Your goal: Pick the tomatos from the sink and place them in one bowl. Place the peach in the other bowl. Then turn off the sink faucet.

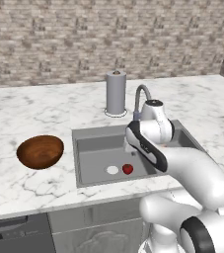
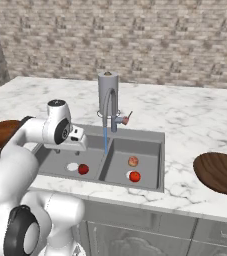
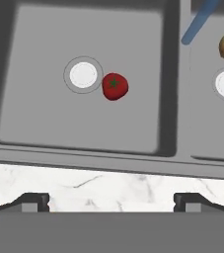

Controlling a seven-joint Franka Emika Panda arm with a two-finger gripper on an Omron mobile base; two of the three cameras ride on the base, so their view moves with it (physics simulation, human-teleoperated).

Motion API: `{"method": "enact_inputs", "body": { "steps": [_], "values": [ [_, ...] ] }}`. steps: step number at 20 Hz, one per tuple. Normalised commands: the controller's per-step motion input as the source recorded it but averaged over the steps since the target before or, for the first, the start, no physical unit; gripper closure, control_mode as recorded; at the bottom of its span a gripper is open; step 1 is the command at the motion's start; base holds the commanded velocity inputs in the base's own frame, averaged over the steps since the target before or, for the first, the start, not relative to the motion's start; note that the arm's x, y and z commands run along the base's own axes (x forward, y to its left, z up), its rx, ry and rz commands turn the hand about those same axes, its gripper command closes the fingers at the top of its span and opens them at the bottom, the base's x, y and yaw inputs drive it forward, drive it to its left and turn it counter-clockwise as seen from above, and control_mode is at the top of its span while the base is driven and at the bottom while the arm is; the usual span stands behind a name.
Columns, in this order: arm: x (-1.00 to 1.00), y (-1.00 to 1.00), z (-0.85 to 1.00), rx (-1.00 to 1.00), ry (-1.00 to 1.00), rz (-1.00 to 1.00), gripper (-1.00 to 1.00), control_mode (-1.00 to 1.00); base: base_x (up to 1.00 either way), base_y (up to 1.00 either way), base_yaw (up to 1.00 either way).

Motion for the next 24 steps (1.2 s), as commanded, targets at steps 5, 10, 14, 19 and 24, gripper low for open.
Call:
{"method": "enact_inputs", "body": {
  "steps": [5, 10, 14, 19, 24],
  "values": [
    [0.16, 0.02, -0.2, 0.0, 0.0, 0.0, -1.0, -1.0, 0.0, 0.0, 0.0],
    [0.08, 0.0, -0.19, 0.0, 0.01, 0.0, -1.0, -1.0, 0.0, 0.0, 0.0],
    [0.05, 0.0, -0.22, 0.0, 0.01, 0.0, -1.0, -1.0, 0.0, 0.0, 0.0],
    [0.01, 0.0, -0.27, 0.0, 0.0, 0.0, -1.0, -1.0, 0.0, 0.0, 0.0],
    [0.06, 0.01, -0.29, 0.0, 0.0, 0.0, -1.0, -1.0, 0.0, 0.0, 0.0]
  ]
}}
